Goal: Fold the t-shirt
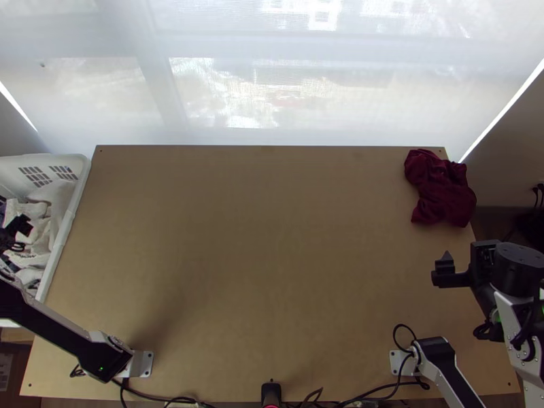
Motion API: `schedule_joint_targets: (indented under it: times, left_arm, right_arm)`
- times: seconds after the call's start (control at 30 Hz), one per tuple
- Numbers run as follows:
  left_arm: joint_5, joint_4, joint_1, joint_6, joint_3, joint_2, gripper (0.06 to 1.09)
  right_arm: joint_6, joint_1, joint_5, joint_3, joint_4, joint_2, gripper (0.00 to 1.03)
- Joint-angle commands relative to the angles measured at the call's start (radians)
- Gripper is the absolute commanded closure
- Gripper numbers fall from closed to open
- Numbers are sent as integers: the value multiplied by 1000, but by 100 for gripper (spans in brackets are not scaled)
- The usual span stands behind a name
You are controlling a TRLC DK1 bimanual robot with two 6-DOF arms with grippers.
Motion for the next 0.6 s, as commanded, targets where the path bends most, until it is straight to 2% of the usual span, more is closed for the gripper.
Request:
schedule_joint_targets:
  times: [0.0,0.13,0.27,0.43,0.57]
  left_arm:
    - [-23,-48,26,4,81,130,11]
    - [-25,-84,17,4,86,147,11]
    - [-25,-112,12,0,86,164,20]
    - [-39,-112,15,10,97,198,20]
    - [-40,-97,17,23,104,201,32]
  right_arm:
    - [-6,1,0,3,-21,3,5]
    - [-9,1,0,14,-37,3,5]
    - [-9,1,0,16,-47,2,5]
    - [-3,1,-1,17,-67,0,5]
    - [-3,2,-1,20,-70,2,5]
